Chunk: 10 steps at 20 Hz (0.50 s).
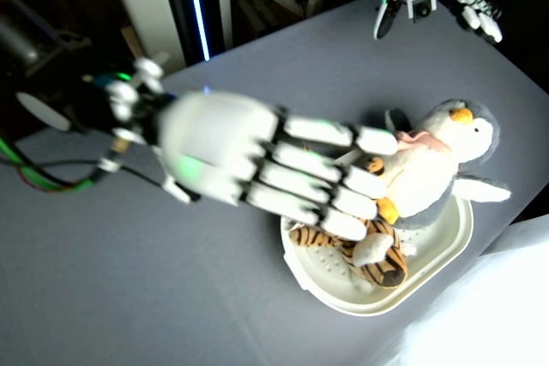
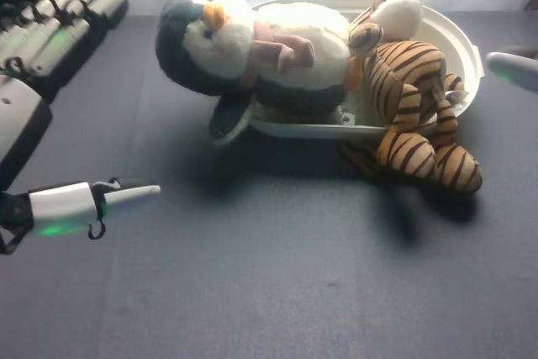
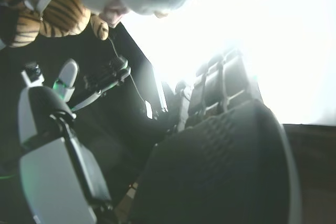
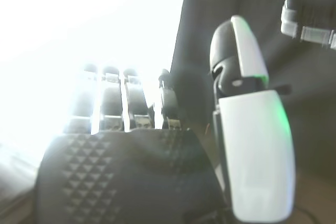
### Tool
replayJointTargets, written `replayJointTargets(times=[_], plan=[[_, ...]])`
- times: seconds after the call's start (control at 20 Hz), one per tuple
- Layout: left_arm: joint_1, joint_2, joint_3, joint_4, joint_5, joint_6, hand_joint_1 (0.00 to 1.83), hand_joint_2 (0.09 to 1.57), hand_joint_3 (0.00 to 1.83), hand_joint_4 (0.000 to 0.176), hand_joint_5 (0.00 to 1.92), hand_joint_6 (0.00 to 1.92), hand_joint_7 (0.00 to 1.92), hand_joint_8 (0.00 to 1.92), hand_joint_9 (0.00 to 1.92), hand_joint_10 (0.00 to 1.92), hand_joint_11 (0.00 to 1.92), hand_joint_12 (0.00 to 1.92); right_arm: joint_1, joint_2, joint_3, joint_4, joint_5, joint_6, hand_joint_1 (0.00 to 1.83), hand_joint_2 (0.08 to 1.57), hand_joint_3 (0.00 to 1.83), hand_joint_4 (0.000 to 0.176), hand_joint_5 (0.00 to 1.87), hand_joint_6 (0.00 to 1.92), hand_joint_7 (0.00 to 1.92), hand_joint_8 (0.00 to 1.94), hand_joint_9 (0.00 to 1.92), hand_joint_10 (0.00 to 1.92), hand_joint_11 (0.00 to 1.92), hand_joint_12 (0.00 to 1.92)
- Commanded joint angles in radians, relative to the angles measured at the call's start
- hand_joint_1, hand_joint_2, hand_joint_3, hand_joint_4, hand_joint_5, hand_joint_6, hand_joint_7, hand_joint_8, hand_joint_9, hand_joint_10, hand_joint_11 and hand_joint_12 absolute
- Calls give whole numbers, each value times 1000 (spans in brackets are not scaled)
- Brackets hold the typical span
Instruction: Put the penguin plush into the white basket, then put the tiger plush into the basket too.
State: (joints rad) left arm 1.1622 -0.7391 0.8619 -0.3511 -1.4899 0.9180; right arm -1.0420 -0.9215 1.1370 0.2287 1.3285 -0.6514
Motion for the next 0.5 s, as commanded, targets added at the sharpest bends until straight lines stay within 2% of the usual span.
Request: replayJointTargets(times=[0.0, 0.05, 0.1, 0.15, 0.2, 0.25, 0.3, 0.35, 0.4, 0.45], plan=[[-8, 7, -8, 49, -201, -4, 902, 797, 0, 155, 0, 0, 0, 0, 0, 0, 41, 19, -21, 21, -14, 29, 308, 32, 758, 1105, 0, 176, 0, 0, 0, 0, 0, 0, 0, 0], [-7, 8, -9, 60, -235, -14, 796, 857, 0, 122, 0, 0, 0, 0, 0, 0, 17, 397, -47, 28, -29, 30, 378, 43, 729, 1125, 4, 120, 0, 0, 11, 4, 19, 7, 55, 25], [-7, 8, -8, 68, -247, -28, 796, 857, 0, 122, 0, 0, 0, 0, 0, 0, 17, 397, -62, 32, -38, 27, 429, 44, 729, 1125, 4, 120, 0, 0, 11, 4, 19, 7, 55, 25], [-20, 6, -2, 80, -247, -38, 617, 1012, 31, 97, 0, 0, 20, 7, 32, 11, 0, 807, -67, 40, -53, 22, 434, 43, 721, 1113, 1, 63, 23, 6, 171, 13, 228, 6, 185, 485], [-32, -1, 6, 86, -247, -46, 617, 1012, 31, 97, 0, 0, 20, 7, 32, 11, 0, 807, -60, 47, -66, 3, 434, 16, 721, 1113, 1, 63, 23, 6, 171, 13, 228, 6, 185, 485], [-47, -9, 18, 86, -247, -50, 373, 1234, 82, 55, 184, 35, 22, 2, 32, 3, 0, 407, -42, 51, -88, -21, 434, -38, 692, 1172, 0, 53, 4, 0, 181, 2, 264, 1, 177, 653], [-76, -13, 27, 95, -247, -58, 184, 1292, 46, 27, 377, 135, 63, 1, 35, 1, 0, 81, -29, 54, -102, -57, 435, -41, 652, 1191, 0, 97, 0, 0, 199, 3, 282, 0, 77, 911], [-103, -12, 30, 111, -247, -57, 38, 1301, 29, 84, 270, 86, 43, 2, 12, 1, 0, 2, -18, 55, -109, -89, 435, -42, 737, 1234, 8, 54, 309, 24, 59, 33, 128, 11, 2, 494], [-151, -10, 30, 144, -248, -51, 193, 1337, 38, 151, 169, 34, 65, 10, 6, 2, 0, 0, 16, 68, -130, -147, 435, -74, 722, 1142, 0, 43, 287, 7, 163, 17, 212, 31, 0, 646], [-168, -9, 31, 155, -248, -61, 38, 1394, 62, 163, 206, 40, 63, 6, 0, 0, 0, 0, 39, 75, -139, -167, 435, -95, 780, 1107, 0, 35, 359, 17, 317, 34, 298, 44, 0, 817]])
